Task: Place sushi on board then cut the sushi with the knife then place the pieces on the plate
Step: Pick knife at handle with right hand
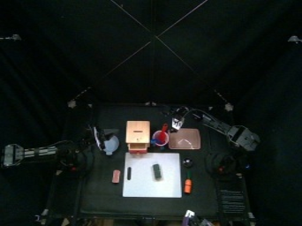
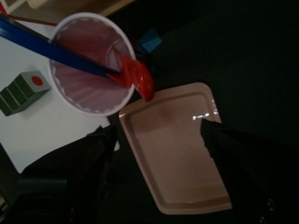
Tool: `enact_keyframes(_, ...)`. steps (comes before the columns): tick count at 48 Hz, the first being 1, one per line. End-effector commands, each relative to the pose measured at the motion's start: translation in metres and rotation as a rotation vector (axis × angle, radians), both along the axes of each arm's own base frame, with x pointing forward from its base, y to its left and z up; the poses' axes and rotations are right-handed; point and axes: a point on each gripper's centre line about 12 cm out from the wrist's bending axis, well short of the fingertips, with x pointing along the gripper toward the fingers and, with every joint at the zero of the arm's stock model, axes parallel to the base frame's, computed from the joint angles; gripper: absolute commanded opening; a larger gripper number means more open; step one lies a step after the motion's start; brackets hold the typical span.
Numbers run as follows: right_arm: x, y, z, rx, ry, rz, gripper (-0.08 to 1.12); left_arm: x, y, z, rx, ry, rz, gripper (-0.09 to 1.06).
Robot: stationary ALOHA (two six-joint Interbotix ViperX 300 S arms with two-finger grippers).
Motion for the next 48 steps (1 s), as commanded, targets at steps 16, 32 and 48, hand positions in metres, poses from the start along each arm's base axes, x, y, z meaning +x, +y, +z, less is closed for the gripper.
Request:
enact_keyframes(16,0.039,0.004,0.009,0.045,0.014,0.102,1.06,-0.004,0.005,-0.004,0.001,0.006,0.032,0.10)
enact_keyframes(32,0.043,0.005,0.001,0.097,0.068,0.129,1.00,-0.005,0.006,-0.007,-0.005,0.013,0.034,0.10)
enact_keyframes(48,0.044,0.000,0.006,0.088,0.062,0.125,0.70,-0.005,0.006,-0.007,-0.005,0.013,0.035,0.10)
